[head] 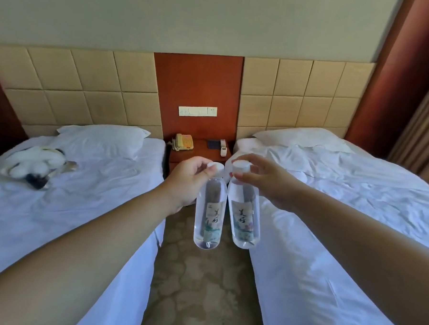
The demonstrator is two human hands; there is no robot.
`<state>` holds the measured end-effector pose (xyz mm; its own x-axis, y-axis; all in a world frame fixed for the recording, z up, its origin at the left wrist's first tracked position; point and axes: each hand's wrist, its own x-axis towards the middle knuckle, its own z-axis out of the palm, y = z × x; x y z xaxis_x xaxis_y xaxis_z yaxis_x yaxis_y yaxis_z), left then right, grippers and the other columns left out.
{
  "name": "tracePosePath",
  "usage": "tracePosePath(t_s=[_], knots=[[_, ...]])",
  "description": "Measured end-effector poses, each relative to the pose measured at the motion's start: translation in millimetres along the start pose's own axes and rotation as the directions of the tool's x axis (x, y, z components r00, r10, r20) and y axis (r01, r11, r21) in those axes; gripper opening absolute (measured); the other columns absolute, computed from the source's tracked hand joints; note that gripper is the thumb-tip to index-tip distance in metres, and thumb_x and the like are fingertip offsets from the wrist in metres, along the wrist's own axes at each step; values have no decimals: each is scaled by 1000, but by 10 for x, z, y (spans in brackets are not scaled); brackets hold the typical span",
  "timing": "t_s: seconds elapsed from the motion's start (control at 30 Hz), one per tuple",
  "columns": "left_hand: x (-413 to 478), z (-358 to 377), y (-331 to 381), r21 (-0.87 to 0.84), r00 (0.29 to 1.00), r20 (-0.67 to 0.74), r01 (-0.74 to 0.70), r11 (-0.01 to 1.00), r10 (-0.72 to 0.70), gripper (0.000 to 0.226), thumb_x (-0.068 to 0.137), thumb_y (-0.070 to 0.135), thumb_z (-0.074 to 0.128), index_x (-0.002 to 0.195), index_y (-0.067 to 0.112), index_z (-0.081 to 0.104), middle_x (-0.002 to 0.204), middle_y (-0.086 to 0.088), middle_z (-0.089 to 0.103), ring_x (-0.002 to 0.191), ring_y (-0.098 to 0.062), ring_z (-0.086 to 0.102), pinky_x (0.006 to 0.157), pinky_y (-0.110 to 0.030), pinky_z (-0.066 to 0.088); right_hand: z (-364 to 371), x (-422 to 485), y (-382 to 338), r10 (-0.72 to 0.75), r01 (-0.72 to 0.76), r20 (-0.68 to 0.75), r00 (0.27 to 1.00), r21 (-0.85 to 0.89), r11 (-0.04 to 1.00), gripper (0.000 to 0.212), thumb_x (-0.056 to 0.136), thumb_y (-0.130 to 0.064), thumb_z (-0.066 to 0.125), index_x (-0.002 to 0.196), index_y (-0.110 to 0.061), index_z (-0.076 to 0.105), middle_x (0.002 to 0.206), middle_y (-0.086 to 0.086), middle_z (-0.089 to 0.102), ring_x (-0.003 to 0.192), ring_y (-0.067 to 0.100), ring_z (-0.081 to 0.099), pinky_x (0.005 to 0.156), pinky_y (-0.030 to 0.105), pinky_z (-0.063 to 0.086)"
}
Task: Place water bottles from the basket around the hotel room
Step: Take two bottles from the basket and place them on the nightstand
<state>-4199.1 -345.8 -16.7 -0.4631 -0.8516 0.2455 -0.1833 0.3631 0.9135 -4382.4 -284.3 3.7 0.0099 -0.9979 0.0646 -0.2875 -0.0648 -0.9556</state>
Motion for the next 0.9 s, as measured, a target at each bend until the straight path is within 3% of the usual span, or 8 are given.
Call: tracePosePath(t_s=[0.13, 0.23, 0.3, 0.4, 0.5, 0.63, 0.77, 0.9], knots=[[571, -54, -286, 120, 996, 1, -92, 988, 93, 22, 91, 27, 56, 113, 30, 57, 97, 15, 65, 95, -2, 62, 80, -15, 45, -107, 715, 261, -20, 20, 32, 999, 10, 1000, 18, 82, -21, 69, 100, -23, 64, 96, -3, 67, 104, 21, 63, 91, 36, 51], [1005, -159, -524, 239, 984, 37, -180, 954, 176, 32, 90, 27, 58, 121, 27, 61, 95, 24, 63, 93, -4, 63, 81, -15, 49, -173, 1239, 422, -1, -2, 74, 997, 35, 999, 15, 83, -20, 68, 97, -27, 65, 89, -8, 71, 95, 15, 66, 73, 20, 51], [1351, -276, -709, 266, 981, 25, -194, 944, 195, 27, 87, 25, 63, 113, 22, 67, 93, 15, 69, 87, -10, 66, 76, -20, 53, -211, 1613, 496, 15, -19, 76, 997, 52, 998, 14, 83, -19, 69, 91, -30, 66, 82, -10, 72, 89, 10, 66, 54, 8, 45], [1967, -509, -981, 285, 983, 20, -181, 941, 183, 26, 81, 22, 71, 106, 16, 71, 92, -2, 73, 81, -16, 66, 70, -16, 51, -269, 2263, 566, 41, -44, 60, 997, 46, 998, 16, 82, -18, 69, 90, -30, 65, 84, -10, 73, 89, 8, 68, 46, 5, 42], [2623, -766, -1180, 288, 986, 89, -162, 944, 142, 37, 78, 23, 74, 114, 17, 67, 89, 7, 70, 78, -6, 65, 67, -4, 49, -323, 2958, 577, 64, -67, 60, 996, 58, 996, 17, 82, -14, 69, 91, -28, 64, 87, -8, 73, 81, 1, 68, 49, 6, 43], [3473, -1100, -1398, 336, 984, 155, -140, 931, 92, 44, 77, 25, 73, 119, 19, 63, 89, 15, 66, 82, 3, 63, 68, -4, 49, -401, 3819, 592, 82, -83, 33, 996, 28, 996, 23, 79, -16, 73, 94, -29, 62, 93, -7, 73, 82, 1, 68, 56, 10, 46], [4195, -1335, -1639, 352, 980, 180, -149, 924, 89, 39, 76, 22, 74, 114, 18, 68, 92, 16, 66, 84, 4, 64, 74, -9, 51, -482, 4595, 709, 57, -56, -15, 998, 27, 998, 24, 76, -14, 75, 90, -28, 62, 82, -11, 73, 76, -1, 69, 58, 9, 48], [4834, -1477, -1909, 481, 984, 171, -127, 867, 49, 39, 72, 23, 76, 110, 20, 70, 90, 11, 68, 75, 1, 62, 67, -12, 48, -603, 5315, 927, 35, -36, -37, 999, -30, 999, 25, 75, -14, 76, 89, -29, 62, 100, 3, 72, 96, 15, 68, 83, 25, 53]])
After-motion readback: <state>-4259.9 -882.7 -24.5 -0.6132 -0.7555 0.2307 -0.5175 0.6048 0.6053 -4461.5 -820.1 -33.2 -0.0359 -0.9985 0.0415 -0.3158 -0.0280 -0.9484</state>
